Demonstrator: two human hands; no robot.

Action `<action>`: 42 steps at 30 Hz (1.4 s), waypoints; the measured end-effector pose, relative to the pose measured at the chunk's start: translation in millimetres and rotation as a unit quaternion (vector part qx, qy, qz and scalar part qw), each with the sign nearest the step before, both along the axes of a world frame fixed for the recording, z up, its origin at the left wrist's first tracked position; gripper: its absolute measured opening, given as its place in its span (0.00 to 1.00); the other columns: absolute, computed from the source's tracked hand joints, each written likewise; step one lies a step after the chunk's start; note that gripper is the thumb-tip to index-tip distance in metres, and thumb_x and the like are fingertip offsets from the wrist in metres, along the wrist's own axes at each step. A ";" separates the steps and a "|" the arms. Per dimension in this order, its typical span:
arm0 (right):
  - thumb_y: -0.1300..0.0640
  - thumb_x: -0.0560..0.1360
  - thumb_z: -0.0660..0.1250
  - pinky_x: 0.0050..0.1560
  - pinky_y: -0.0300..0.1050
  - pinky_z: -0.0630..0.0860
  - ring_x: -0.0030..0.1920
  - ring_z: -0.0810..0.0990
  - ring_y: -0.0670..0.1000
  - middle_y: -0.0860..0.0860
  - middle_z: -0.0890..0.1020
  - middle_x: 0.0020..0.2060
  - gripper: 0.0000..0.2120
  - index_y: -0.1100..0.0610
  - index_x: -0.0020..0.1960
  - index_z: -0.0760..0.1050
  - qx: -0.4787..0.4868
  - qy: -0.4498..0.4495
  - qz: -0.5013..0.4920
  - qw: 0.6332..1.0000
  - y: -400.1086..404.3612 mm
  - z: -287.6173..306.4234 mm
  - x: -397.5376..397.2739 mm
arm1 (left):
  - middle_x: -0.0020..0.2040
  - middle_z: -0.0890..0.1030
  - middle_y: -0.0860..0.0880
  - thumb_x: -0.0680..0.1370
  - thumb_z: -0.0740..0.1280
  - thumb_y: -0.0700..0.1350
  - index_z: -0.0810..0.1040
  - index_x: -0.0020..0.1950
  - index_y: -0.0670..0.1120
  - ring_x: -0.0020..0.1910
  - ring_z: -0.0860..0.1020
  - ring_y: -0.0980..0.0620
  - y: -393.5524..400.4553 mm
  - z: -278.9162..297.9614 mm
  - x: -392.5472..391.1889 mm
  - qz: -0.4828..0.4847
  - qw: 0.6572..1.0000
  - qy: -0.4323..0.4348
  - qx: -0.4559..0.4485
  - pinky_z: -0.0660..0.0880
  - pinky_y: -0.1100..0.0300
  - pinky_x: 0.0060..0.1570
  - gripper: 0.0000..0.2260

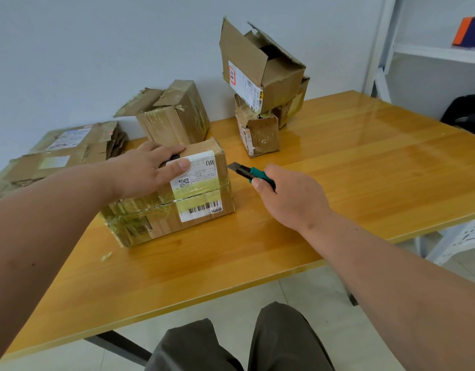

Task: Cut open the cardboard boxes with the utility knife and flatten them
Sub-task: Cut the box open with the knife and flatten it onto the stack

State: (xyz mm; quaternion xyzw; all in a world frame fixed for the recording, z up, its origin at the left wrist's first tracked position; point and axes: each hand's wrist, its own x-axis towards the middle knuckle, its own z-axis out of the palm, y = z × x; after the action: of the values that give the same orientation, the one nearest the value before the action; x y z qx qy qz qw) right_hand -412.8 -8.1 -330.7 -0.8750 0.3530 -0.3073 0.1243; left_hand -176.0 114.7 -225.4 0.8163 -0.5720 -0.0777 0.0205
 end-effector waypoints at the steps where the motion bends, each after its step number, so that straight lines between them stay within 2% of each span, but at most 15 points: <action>1: 0.45 0.82 0.57 0.26 0.42 0.58 0.27 0.70 0.45 0.44 0.71 0.29 0.14 0.47 0.38 0.61 0.000 -0.002 -0.001 1.000 -0.3 0.0 0.0 | 0.75 0.60 0.50 0.69 0.45 0.74 0.52 0.77 0.63 0.70 0.65 0.43 0.0 0.0 -0.2 0.001 1.000 0.001 -0.001 0.66 0.44 0.66 0.37; 7: 0.45 0.82 0.56 0.27 0.42 0.58 0.27 0.70 0.46 0.44 0.71 0.29 0.17 0.47 0.36 0.59 0.008 0.000 -0.001 1.000 -2.6 0.8 0.2 | 0.74 0.60 0.51 0.68 0.45 0.74 0.52 0.77 0.63 0.70 0.65 0.43 -0.1 0.5 -0.1 -0.002 1.000 0.002 0.001 0.67 0.44 0.66 0.38; 25: 0.44 0.82 0.54 0.28 0.43 0.61 0.30 0.71 0.46 0.45 0.72 0.32 0.15 0.46 0.38 0.60 0.026 0.068 0.063 0.995 -4.0 5.8 -3.9 | 0.73 0.61 0.50 0.67 0.44 0.76 0.52 0.77 0.63 0.71 0.64 0.43 -0.7 -2.3 3.7 -0.013 1.000 -0.007 0.006 0.65 0.41 0.68 0.39; 36: 0.43 0.82 0.53 0.28 0.43 0.59 0.32 0.71 0.46 0.46 0.73 0.33 0.16 0.47 0.37 0.60 0.010 0.172 0.082 0.982 -8.0 8.2 -12.5 | 0.73 0.60 0.50 0.69 0.46 0.73 0.52 0.77 0.64 0.71 0.63 0.44 0.8 -1.0 0.7 -0.016 1.000 0.000 0.001 0.64 0.45 0.69 0.37; 42: 0.43 0.82 0.52 0.29 0.44 0.60 0.33 0.71 0.45 0.45 0.72 0.35 0.11 0.48 0.45 0.64 0.004 0.210 0.097 0.973 -5.0 11.5 -13.4 | 0.73 0.61 0.50 0.70 0.47 0.72 0.53 0.77 0.62 0.70 0.64 0.45 2.1 0.2 -4.7 -0.018 1.000 -0.003 -0.002 0.65 0.47 0.68 0.37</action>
State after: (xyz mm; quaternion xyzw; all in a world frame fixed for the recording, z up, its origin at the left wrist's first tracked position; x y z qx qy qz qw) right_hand -426.2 -13.1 -319.2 -0.9494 0.2859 -0.1020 0.0804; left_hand -180.6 116.8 -225.2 0.8063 -0.5864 -0.0743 0.0192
